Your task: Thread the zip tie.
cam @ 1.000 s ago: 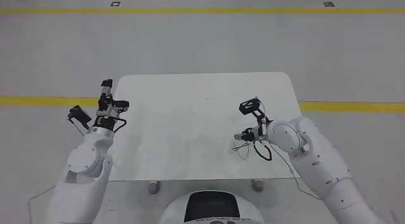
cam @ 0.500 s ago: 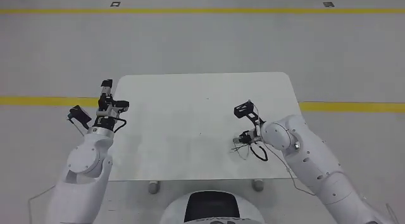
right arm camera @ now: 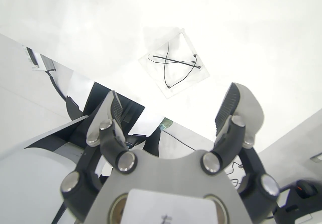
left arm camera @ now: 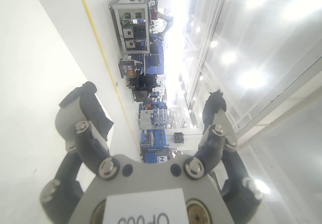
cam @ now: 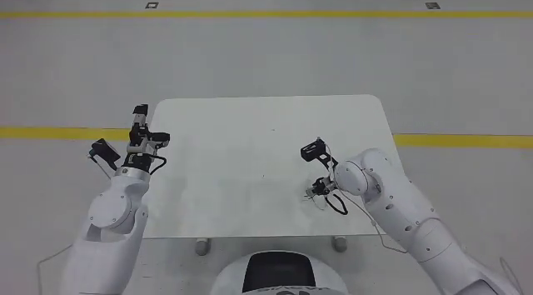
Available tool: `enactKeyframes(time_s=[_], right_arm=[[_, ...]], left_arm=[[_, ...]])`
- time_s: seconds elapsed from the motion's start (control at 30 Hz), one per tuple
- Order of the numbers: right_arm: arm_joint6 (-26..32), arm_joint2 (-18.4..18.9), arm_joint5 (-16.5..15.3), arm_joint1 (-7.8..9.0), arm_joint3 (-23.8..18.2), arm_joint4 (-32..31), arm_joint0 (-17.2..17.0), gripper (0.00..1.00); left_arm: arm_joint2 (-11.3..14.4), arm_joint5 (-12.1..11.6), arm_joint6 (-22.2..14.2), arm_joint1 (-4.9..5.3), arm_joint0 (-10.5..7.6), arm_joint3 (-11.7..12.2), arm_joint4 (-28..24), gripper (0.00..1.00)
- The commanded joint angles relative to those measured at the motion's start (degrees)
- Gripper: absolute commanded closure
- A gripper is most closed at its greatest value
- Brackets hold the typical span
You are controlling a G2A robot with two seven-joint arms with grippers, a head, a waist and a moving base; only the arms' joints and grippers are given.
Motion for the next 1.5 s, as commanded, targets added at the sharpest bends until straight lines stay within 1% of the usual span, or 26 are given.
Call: enactKeyframes(time_s=[0.0, 0.03, 0.1, 0.23, 0.5, 0.57, 0.6, 0.63, 0.67, 0.73, 0.77, 0.83, 0.93, 1.03, 1.1, 1.47], right_arm=[[-0.3, -0.1, 0.1, 0.0, 0.2, -0.5, 0.0, 0.0], [-1.2, -0.7, 0.6, -0.08, 0.9, -1.8, -0.2, 0.0], [-1.1, -2.0, 2.1, -0.51, 2.5, -2.4, 0.4, 0.0], [-0.6, -4.0, 3.2, -1.34, 5.0, -1.8, 2.0, 0.0], [-1.1, -4.0, 3.2, -1.34, 4.9, -2.1, 2.0, 0.0], [-2.5, -4.3, 5.0, -1.44, 4.7, -3.3, 1.4, 0.0], [-2.5, -4.3, 6.8, -1.54, 4.5, -3.7, 1.3, 0.0], [-2.1, -4.5, 9.7, -1.72, 4.2, -4.6, 1.2, 0.0], [-1.8, -4.8, 11.5, -1.9, 3.8, -5.2, 1.2, 0.0], [-1.5, -5.3, 14.9, -2.36, 3.3, -5.1, 1.2, 0.0], [-1.6, -5.5, 15.9, -2.57, 3.2, -5.3, 1.3, 0.0], [-1.2, -5.0, 15.9, -3.04, 3.7, -5.7, 1.1, 0.0], [-0.1, -3.1, 15.9, -4.32, 4.4, -6.0, 0.6, 0.0], [0.6, -0.4, 15.9, -6.17, 5.3, -7.9, -0.5, 0.0], [-1.9, 0.0, 15.9, -7.15, 3.4, -9.3, -1.4, 0.0], [-1.9, 0.0, 15.9, -7.15, 3.4, -9.3, -1.4, 0.0]], left_arm=[[0.0, 0.0, 0.0, 0.0, 0.0, 0.0, 0.0, 0.0], [0.0, 0.0, 0.0, 0.0, 0.0, 0.0, 0.0, 0.0], [0.0, 0.0, 0.0, 0.0, 0.0, 0.0, 0.0, 0.0], [0.0, 0.0, 0.0, 0.0, 0.0, 0.0, 0.0, 0.0], [0.0, 0.0, 0.0, 0.0, 0.0, 0.0, 0.0, 0.0], [0.0, 0.0, 0.0, 0.0, 0.0, 0.0, 0.0, 0.0], [0.0, 0.0, 0.0, 0.0, 0.0, 0.0, 0.0, 0.0], [0.0, 0.0, 0.0, 0.0, 0.0, 0.0, 0.0, 0.0], [0.0, 0.0, 0.0, 0.0, 0.0, 0.0, 0.0, 0.0], [0.0, 0.0, 0.0, 0.0, 0.0, 0.0, 0.0, 0.0], [0.0, 0.0, 0.0, 0.0, 0.0, 0.0, 0.0, 0.0], [0.0, 0.0, 0.0, 0.0, 0.0, 0.0, 0.0, 0.0], [0.0, 0.0, 0.0, 0.0, 0.0, 0.0, 0.0, 0.0], [0.0, 0.0, 0.0, 0.0, 0.0, 0.0, 0.0, 0.0], [0.0, 0.0, 0.0, 0.0, 0.0, 0.0, 0.0, 0.0], [0.0, 0.0, 0.0, 0.0, 0.0, 0.0, 0.0, 0.0]])
